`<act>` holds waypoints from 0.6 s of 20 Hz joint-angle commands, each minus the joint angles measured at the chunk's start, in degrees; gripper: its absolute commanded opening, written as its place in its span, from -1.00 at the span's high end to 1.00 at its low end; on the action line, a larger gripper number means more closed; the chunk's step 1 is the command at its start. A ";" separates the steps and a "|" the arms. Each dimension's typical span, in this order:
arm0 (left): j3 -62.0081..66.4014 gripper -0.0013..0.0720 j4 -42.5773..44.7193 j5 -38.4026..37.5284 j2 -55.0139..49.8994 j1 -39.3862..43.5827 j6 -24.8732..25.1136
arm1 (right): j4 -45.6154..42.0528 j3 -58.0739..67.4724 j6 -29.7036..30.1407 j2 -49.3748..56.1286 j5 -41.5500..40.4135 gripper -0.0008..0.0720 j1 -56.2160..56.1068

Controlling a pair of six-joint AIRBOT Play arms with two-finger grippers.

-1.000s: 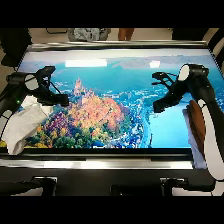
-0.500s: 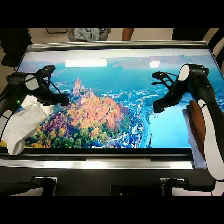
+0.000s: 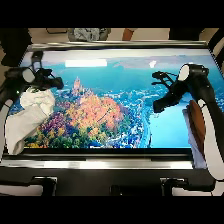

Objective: Fold the shirts.

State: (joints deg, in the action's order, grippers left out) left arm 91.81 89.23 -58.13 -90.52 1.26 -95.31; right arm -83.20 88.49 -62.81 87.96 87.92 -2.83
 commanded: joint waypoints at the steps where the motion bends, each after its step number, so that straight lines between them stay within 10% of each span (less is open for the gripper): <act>1: 16.85 -0.99 -1.29 -3.69 -11.26 -11.82 -2.34 | 0.04 0.00 -0.11 0.02 -0.63 -0.85 -0.04; 6: 26.05 -0.99 -11.93 -2.64 -22.73 -28.15 -13.57 | 0.55 0.00 -3.26 0.02 -1.62 -0.85 -0.04; 12: 23.58 -0.99 -20.68 7.04 -28.30 -32.22 -13.51 | 1.99 0.00 -3.23 0.02 -1.92 -0.85 -0.04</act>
State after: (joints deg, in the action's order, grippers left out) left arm 115.22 72.38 -55.09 -115.94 -28.91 -108.20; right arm -81.80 88.49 -65.82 87.96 86.17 -2.85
